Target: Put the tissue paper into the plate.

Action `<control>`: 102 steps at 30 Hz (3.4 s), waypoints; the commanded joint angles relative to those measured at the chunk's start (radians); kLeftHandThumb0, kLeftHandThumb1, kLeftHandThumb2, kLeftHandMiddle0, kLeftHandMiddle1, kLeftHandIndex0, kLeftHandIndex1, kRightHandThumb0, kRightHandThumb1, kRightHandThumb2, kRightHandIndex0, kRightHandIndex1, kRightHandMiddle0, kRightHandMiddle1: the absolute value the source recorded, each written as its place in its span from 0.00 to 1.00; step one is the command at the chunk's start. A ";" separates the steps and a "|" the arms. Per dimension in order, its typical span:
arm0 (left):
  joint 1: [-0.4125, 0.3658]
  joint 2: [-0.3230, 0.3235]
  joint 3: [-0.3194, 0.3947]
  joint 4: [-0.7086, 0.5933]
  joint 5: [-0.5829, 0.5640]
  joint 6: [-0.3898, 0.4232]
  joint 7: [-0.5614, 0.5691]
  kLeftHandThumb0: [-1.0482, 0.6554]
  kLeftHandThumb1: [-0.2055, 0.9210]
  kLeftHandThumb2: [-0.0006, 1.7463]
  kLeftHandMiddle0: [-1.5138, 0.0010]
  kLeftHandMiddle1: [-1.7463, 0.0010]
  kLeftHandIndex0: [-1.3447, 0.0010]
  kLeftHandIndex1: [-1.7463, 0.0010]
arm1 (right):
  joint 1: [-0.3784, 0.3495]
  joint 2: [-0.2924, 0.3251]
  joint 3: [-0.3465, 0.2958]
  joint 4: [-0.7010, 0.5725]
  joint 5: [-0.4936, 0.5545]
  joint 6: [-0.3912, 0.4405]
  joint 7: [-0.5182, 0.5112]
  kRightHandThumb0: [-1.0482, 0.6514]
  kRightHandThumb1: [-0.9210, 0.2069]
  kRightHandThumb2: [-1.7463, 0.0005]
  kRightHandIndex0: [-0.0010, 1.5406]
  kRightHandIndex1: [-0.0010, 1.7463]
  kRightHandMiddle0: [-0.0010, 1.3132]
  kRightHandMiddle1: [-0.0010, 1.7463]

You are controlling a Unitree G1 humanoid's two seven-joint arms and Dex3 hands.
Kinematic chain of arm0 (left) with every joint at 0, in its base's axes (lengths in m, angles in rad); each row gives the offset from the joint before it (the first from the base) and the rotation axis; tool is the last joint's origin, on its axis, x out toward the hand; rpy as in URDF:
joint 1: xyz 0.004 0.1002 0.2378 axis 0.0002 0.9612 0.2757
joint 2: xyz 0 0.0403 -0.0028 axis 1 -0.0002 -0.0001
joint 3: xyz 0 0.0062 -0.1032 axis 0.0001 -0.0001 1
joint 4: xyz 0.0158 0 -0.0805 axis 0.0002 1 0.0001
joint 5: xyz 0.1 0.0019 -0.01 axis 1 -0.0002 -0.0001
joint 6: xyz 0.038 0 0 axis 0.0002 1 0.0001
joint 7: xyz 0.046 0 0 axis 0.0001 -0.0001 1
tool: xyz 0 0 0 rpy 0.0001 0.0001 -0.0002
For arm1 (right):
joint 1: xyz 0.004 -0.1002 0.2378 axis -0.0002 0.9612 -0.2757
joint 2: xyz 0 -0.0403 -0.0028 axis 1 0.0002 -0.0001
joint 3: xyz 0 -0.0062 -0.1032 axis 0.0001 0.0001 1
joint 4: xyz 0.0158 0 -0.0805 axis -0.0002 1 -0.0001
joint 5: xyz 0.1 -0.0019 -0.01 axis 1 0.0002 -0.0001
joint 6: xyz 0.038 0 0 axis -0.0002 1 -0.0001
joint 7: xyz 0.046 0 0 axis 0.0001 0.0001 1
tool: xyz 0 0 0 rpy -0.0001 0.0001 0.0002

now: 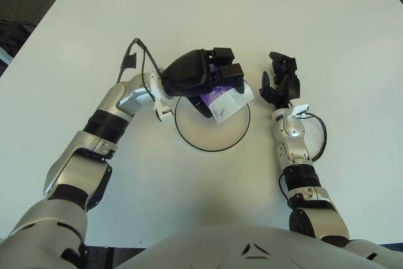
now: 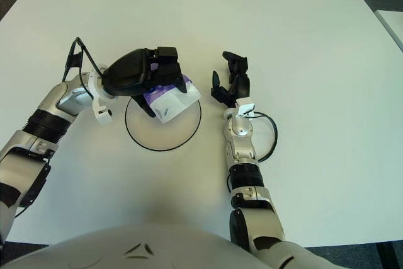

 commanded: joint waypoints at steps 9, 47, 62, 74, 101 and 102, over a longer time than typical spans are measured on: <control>0.014 0.033 0.029 -0.068 0.052 0.078 -0.089 0.37 0.69 0.57 0.46 0.00 0.69 0.00 | 0.093 0.006 -0.007 0.084 0.001 0.100 -0.019 0.31 0.20 0.56 0.18 0.21 0.00 0.61; -0.060 0.203 -0.029 -0.166 -0.042 0.080 -0.488 0.00 1.00 0.22 1.00 1.00 1.00 1.00 | 0.068 0.023 -0.013 0.085 -0.009 0.171 -0.071 0.20 0.17 0.66 0.14 0.13 0.00 0.59; -0.078 0.201 -0.036 -0.143 -0.108 0.093 -0.569 0.00 1.00 0.15 1.00 1.00 1.00 1.00 | 0.068 0.023 -0.006 0.087 -0.026 0.164 -0.088 0.21 0.19 0.65 0.15 0.12 0.00 0.61; -0.026 0.183 0.067 -0.125 -0.158 0.271 -0.526 0.00 1.00 0.43 1.00 1.00 1.00 1.00 | 0.076 0.015 0.004 0.092 -0.027 0.145 -0.070 0.22 0.18 0.63 0.19 0.13 0.00 0.65; -0.028 -0.114 0.305 0.204 -0.536 0.454 -0.320 0.07 1.00 0.72 0.97 0.99 0.99 0.99 | 0.099 0.009 -0.010 0.083 0.000 0.131 -0.025 0.31 0.24 0.55 0.21 0.15 0.00 0.58; -0.028 -0.120 0.314 0.209 -0.546 0.466 -0.319 0.07 1.00 0.72 0.97 0.99 0.99 0.99 | 0.100 0.009 -0.011 0.082 0.002 0.130 -0.023 0.31 0.24 0.55 0.21 0.15 0.00 0.58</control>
